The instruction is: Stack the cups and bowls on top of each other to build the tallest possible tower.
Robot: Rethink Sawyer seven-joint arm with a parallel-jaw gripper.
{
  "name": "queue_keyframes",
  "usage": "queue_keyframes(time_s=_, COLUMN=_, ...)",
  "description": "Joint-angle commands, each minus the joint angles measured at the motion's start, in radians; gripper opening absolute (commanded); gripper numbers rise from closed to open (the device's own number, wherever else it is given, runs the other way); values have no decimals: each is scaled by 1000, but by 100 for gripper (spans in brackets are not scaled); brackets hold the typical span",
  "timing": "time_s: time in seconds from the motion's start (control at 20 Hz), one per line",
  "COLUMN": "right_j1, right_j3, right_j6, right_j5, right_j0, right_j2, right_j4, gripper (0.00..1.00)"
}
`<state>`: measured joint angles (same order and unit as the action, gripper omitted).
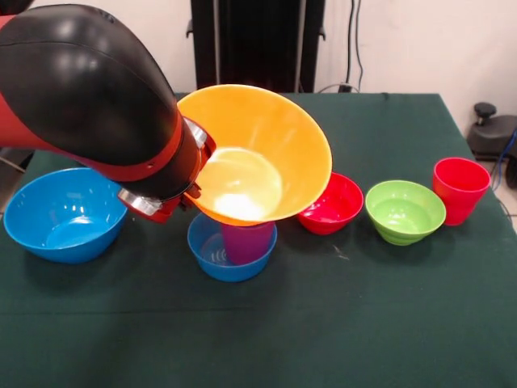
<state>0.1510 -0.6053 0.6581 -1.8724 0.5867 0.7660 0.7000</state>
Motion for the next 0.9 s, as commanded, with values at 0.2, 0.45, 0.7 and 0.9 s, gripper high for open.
queue_keyframes(time_s=0.2, right_j1=-58, right_j3=7, right_j6=-233, right_j5=-91, right_j0=-21, right_j2=19, right_j4=1, gripper=0)
queue_keyframes(time_s=0.45, right_j1=-66, right_j3=-33, right_j6=-202, right_j5=-65, right_j0=-7, right_j2=20, right_j4=-50, gripper=0)
queue_keyframes(time_s=0.7, right_j1=-72, right_j3=-50, right_j6=-199, right_j5=-46, right_j0=4, right_j2=15, right_j4=-80, gripper=0)
queue_keyframes(time_s=0.9, right_j1=-72, right_j3=-59, right_j6=-206, right_j5=-37, right_j0=11, right_j2=8, right_j4=-92, gripper=0)
